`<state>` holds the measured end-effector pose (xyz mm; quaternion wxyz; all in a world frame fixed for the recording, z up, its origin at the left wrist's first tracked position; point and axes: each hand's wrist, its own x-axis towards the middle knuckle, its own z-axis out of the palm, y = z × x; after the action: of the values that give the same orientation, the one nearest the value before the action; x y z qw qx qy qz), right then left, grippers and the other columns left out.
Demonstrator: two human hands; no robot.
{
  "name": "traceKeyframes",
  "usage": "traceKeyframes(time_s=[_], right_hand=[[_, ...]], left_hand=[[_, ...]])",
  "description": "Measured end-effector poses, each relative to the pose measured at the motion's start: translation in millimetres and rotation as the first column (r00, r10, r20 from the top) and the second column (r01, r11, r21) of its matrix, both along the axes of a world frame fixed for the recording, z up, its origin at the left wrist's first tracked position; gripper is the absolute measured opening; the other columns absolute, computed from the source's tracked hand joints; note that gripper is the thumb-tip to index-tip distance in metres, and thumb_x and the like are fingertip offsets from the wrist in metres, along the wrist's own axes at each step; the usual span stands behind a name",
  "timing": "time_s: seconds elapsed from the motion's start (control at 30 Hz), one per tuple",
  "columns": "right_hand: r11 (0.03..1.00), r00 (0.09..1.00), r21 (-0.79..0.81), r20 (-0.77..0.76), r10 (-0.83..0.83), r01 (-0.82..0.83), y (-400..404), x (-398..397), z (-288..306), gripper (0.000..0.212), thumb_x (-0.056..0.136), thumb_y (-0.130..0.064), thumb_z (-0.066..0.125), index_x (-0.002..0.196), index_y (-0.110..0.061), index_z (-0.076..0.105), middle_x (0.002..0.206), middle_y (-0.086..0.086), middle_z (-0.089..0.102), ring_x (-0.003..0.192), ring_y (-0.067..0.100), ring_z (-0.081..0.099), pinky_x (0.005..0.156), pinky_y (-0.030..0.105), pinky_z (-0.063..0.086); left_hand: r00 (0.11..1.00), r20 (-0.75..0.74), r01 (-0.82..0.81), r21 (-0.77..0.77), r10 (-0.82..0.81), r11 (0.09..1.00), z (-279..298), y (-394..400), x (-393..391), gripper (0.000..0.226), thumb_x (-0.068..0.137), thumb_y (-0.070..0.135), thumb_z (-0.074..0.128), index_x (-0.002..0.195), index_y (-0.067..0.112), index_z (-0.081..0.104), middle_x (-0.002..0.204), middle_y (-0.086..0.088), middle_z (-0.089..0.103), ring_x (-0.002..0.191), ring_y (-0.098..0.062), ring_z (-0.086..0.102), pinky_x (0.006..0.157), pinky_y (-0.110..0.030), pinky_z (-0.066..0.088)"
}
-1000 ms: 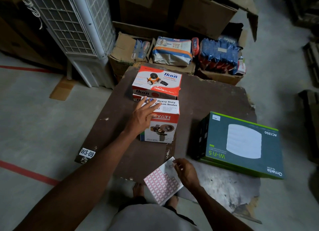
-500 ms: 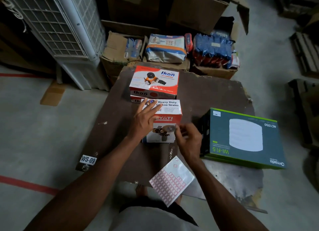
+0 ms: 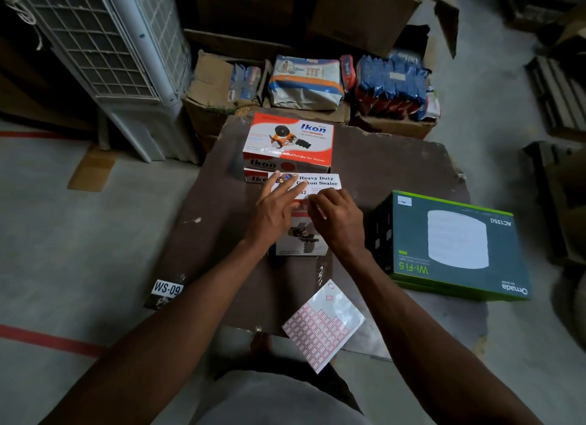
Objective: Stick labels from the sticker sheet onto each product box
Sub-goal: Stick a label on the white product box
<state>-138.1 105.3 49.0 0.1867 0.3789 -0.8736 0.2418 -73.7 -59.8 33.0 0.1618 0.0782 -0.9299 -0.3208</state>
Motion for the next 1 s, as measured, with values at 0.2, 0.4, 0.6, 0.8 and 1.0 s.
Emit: traceKeyframes(time_s=[0.2, 0.4, 0.6, 0.8, 1.0], right_hand=[[0.999, 0.999, 0.039, -0.034, 0.007, -0.005, 0, 5, 0, 0.011, 0.098, -0.025, 0.065, 0.101, -0.017, 0.072, 0.098, 0.002, 0.067, 0.088, 0.024, 0.057, 0.052, 0.038, 0.051], [1.0, 0.998, 0.02, 0.058, -0.012, 0.011, 3, 11, 0, 0.021, 0.091, -0.028, 0.074, 0.11, -0.019, 0.073, 0.11, 0.001, 0.067, 0.099, 0.022, 0.056, 0.062, 0.031, 0.05], [0.992, 0.952, -0.099, 0.304, -0.041, 0.075, 1, -1, 11, 0.016, 0.097, -0.028, 0.065, 0.107, -0.019, 0.074, 0.103, -0.002, 0.071, 0.093, 0.016, 0.059, 0.075, 0.039, 0.053], [0.996, 0.98, 0.055, 0.18, -0.081, 0.072, -10, -3, 11, 0.015, 0.093, -0.034, 0.071, 0.104, -0.024, 0.075, 0.102, -0.004, 0.067, 0.091, 0.019, 0.053, 0.059, 0.025, 0.035], [0.99, 0.994, 0.125, 0.075, -0.083, 0.073, -2, -8, 16, 0.021, 0.089, -0.031, 0.077, 0.109, -0.026, 0.077, 0.103, 0.0, 0.068, 0.086, 0.022, 0.053, 0.054, 0.028, 0.042]], left_hand=[[1.0, -0.007, 0.003, 0.005, -0.003, 1.0, -1, 0, 2, 0.051, 0.096, 0.007, 0.064, 0.143, 0.024, 0.057, 0.152, 0.001, 0.051, 0.151, -0.027, 0.025, 0.114, -0.035, 0.032], [1.0, -0.025, 0.011, -0.008, -0.011, 1.0, -4, -3, 1, 0.052, 0.096, 0.003, 0.061, 0.144, 0.024, 0.056, 0.152, 0.002, 0.051, 0.15, -0.029, 0.026, 0.115, -0.039, 0.035], [1.0, -0.015, 0.024, 0.005, -0.024, 1.0, -3, -2, 0, 0.05, 0.097, 0.005, 0.06, 0.144, 0.022, 0.056, 0.153, -0.001, 0.05, 0.151, -0.032, 0.025, 0.114, -0.048, 0.037], [1.0, 0.004, 0.017, 0.013, -0.017, 1.0, 0, -2, 0, 0.051, 0.097, 0.007, 0.062, 0.144, 0.024, 0.056, 0.153, 0.001, 0.049, 0.152, -0.03, 0.023, 0.114, -0.049, 0.038], [1.0, 0.02, 0.018, 0.018, -0.018, 1.0, 3, -2, -3, 0.05, 0.097, 0.007, 0.062, 0.144, 0.022, 0.056, 0.154, 0.0, 0.048, 0.152, -0.03, 0.022, 0.115, -0.047, 0.035]])
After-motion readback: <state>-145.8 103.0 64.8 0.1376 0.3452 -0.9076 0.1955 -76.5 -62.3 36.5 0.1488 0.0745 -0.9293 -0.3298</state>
